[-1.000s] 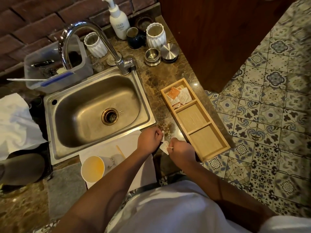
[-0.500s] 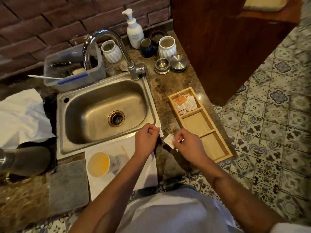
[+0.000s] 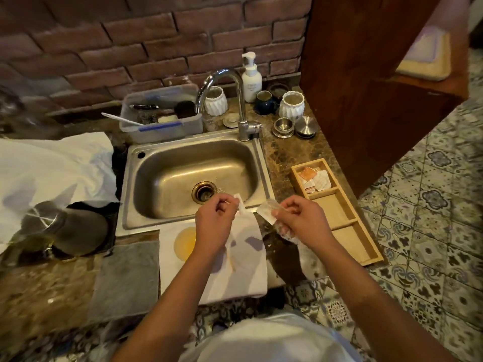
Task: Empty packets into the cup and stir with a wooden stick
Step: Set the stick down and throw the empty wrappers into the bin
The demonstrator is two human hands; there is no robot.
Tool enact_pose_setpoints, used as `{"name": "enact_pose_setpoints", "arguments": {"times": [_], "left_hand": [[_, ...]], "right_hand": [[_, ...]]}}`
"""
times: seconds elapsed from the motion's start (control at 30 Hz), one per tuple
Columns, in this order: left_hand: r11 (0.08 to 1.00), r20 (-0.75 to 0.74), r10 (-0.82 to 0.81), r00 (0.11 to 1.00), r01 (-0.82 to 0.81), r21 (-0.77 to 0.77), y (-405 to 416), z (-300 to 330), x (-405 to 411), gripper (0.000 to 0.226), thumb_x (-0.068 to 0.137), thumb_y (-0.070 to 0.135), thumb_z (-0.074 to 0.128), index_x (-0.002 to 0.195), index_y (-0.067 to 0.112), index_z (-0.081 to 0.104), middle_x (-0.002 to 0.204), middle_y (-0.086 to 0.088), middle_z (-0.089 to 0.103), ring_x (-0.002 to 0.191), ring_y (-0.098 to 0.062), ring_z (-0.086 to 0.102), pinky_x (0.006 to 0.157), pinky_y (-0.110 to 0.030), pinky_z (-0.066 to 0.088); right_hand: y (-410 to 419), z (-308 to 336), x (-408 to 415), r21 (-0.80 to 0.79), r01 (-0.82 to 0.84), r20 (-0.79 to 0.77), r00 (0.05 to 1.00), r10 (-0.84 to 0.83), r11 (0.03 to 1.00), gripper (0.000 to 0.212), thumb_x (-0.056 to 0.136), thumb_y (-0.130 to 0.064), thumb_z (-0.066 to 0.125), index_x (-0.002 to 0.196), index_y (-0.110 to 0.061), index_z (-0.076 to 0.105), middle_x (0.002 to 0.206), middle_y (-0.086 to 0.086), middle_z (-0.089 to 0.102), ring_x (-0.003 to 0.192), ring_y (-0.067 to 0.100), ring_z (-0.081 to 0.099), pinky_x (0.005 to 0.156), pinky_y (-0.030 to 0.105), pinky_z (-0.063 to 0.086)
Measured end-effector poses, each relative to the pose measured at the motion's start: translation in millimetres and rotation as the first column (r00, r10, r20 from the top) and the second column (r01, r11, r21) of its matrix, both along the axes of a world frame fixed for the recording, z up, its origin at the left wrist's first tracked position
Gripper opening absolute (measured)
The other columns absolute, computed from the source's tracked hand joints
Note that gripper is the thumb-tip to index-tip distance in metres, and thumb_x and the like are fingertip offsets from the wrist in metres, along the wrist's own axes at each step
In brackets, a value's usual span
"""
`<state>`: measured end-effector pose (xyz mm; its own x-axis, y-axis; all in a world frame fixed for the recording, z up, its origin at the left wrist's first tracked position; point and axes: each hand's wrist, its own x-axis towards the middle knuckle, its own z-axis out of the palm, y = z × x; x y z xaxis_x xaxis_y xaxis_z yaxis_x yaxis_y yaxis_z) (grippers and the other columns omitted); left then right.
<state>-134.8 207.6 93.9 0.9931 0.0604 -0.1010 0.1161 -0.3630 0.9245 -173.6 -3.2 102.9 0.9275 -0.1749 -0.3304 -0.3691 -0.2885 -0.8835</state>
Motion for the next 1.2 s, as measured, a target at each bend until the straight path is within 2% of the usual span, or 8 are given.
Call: {"name": "enact_pose_setpoints", "arguments": {"times": [0.23,0.37,0.57,0.67,0.83,0.93,1.1,1.2], "left_hand": [[0.988,0.053,0.145,0.988,-0.142,-0.054,88,14,-35,0.012,0.091,0.026,0.071,0.082,0.033,0.069,0.077,-0.006,0.07,0.071,-0.02,0.066,0.068,-0.038,0.055],[0.967,0.017,0.227,0.974,-0.223,-0.12,137,17,-62,0.007,0.092,0.02,0.072,0.085,0.016,0.072,0.078,-0.02,0.068,0.06,-0.007,0.055,0.06,-0.023,0.048],[0.929,-0.011,0.353,0.936,-0.352,-0.117,205,12,-103,0.016,0.093,0.016,0.069,0.08,0.026,0.069,0.07,-0.002,0.062,0.059,-0.002,0.052,0.06,-0.02,0.045],[0.897,-0.031,0.428,0.903,-0.429,-0.111,225,6,-123,0.011,0.094,0.017,0.068,0.085,0.015,0.073,0.071,-0.005,0.061,0.06,-0.006,0.05,0.06,-0.023,0.044],[0.794,-0.061,0.592,0.804,-0.594,-0.125,246,-6,-154,0.014,0.094,0.017,0.069,0.081,0.023,0.07,0.07,0.002,0.061,0.06,-0.003,0.051,0.06,-0.018,0.044],[0.708,-0.088,0.692,0.716,-0.698,-0.108,253,-16,-169,0.014,0.094,0.021,0.07,0.08,0.025,0.069,0.069,0.004,0.062,0.059,-0.001,0.051,0.058,-0.019,0.044],[0.548,-0.167,0.821,0.546,-0.836,-0.041,256,-30,-195,0.008,0.094,0.026,0.07,0.087,0.023,0.071,0.08,-0.006,0.072,0.07,-0.014,0.064,0.062,-0.027,0.054],[0.449,-0.167,0.878,0.45,-0.893,-0.046,257,-36,-210,0.009,0.094,0.019,0.07,0.086,0.016,0.072,0.074,-0.012,0.07,0.061,-0.009,0.063,0.051,-0.018,0.051]], "right_hand": [[91,33,-13,-0.016,-0.154,0.105,0.982,0.154,0.988,0.013,0.091,-0.024,0.075,0.089,-0.012,0.072,0.076,0.001,0.077,0.06,0.012,0.066,0.056,0.026,0.056],[143,30,-16,0.042,-0.184,0.131,0.975,0.177,0.982,0.011,0.093,-0.02,0.073,0.088,-0.01,0.075,0.075,0.006,0.077,0.054,0.015,0.059,0.049,0.029,0.05],[207,20,-23,0.113,-0.289,0.092,0.956,0.279,0.951,0.008,0.093,-0.014,0.07,0.09,-0.007,0.072,0.07,0.008,0.074,0.051,0.015,0.055,0.046,0.027,0.044],[233,18,-24,0.11,-0.375,0.073,0.927,0.368,0.921,0.008,0.094,-0.013,0.07,0.091,-0.005,0.072,0.071,0.01,0.075,0.053,0.017,0.056,0.049,0.03,0.046],[275,13,-20,0.111,-0.533,0.069,0.846,0.529,0.839,0.009,0.092,-0.014,0.071,0.087,-0.007,0.073,0.07,0.012,0.074,0.052,0.016,0.054,0.047,0.029,0.043],[296,7,-16,0.104,-0.6,0.053,0.799,0.598,0.793,0.01,0.092,-0.013,0.071,0.085,-0.006,0.073,0.057,-0.001,0.068,0.047,0.009,0.052,0.046,0.023,0.042],[321,-12,-18,0.086,-0.732,0.023,0.68,0.733,0.676,0.01,0.089,-0.013,0.072,0.08,-0.009,0.072,0.048,-0.013,0.059,0.044,0.002,0.049,0.049,0.017,0.039],[336,-22,-24,0.081,-0.785,-0.011,0.616,0.788,0.615,0.013,0.089,-0.015,0.072,0.076,-0.012,0.071,0.05,-0.011,0.06,0.047,0.006,0.051,0.051,0.022,0.041]]}}
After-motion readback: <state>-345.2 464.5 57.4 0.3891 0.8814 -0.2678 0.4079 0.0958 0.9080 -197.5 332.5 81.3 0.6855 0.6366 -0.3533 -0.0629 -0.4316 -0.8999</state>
